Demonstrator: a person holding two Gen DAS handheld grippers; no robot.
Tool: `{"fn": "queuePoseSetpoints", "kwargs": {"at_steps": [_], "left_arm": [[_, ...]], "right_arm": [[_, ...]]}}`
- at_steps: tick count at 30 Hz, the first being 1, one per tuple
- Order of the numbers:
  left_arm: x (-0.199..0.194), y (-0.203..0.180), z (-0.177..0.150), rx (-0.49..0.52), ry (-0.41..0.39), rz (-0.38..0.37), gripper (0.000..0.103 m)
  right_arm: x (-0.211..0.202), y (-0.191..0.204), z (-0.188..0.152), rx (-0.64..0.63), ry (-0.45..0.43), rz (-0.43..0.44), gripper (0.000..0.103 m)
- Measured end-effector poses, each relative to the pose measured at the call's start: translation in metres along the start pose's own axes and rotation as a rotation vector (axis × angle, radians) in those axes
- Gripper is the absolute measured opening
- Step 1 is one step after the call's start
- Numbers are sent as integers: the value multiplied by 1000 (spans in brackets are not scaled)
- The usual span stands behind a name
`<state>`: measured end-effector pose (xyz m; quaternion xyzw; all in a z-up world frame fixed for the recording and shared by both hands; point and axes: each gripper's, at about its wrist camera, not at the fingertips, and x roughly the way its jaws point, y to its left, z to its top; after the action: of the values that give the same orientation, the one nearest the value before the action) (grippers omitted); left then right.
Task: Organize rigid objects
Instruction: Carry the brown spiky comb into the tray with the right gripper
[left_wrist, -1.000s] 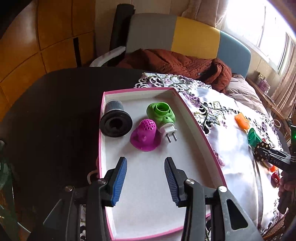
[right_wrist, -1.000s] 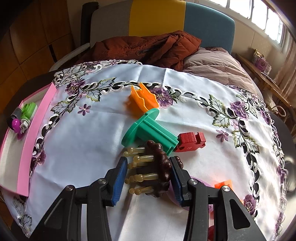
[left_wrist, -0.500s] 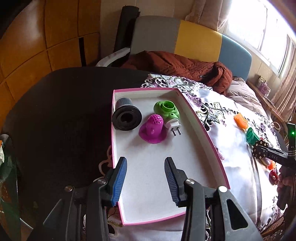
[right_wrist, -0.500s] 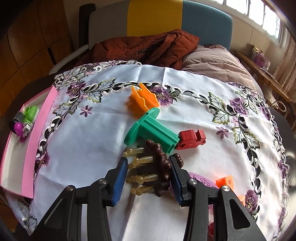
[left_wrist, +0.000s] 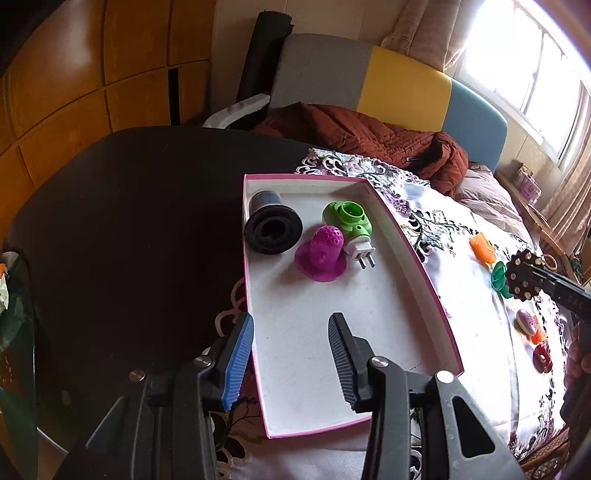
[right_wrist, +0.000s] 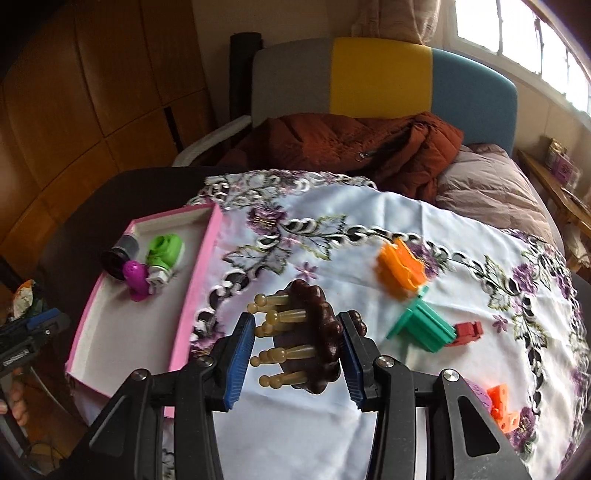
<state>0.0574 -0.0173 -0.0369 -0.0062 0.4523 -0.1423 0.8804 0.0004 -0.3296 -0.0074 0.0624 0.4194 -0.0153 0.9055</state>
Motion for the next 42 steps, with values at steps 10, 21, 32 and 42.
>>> {"fn": "queuePoseSetpoints", "kwargs": {"at_steps": [10, 21, 32, 42], "left_arm": [[2, 26, -4, -54, 7, 5, 42], [12, 53, -10, -118, 35, 26, 42], [10, 50, -10, -111, 33, 32, 42], [1, 41, -8, -86, 16, 30, 42]], "right_arm": [[17, 103, 24, -145, 0, 168, 45], [120, 152, 18, -286, 212, 122, 47], [110, 135, 21, -181, 165, 135, 67], [81, 121, 23, -114, 80, 157, 75]]}}
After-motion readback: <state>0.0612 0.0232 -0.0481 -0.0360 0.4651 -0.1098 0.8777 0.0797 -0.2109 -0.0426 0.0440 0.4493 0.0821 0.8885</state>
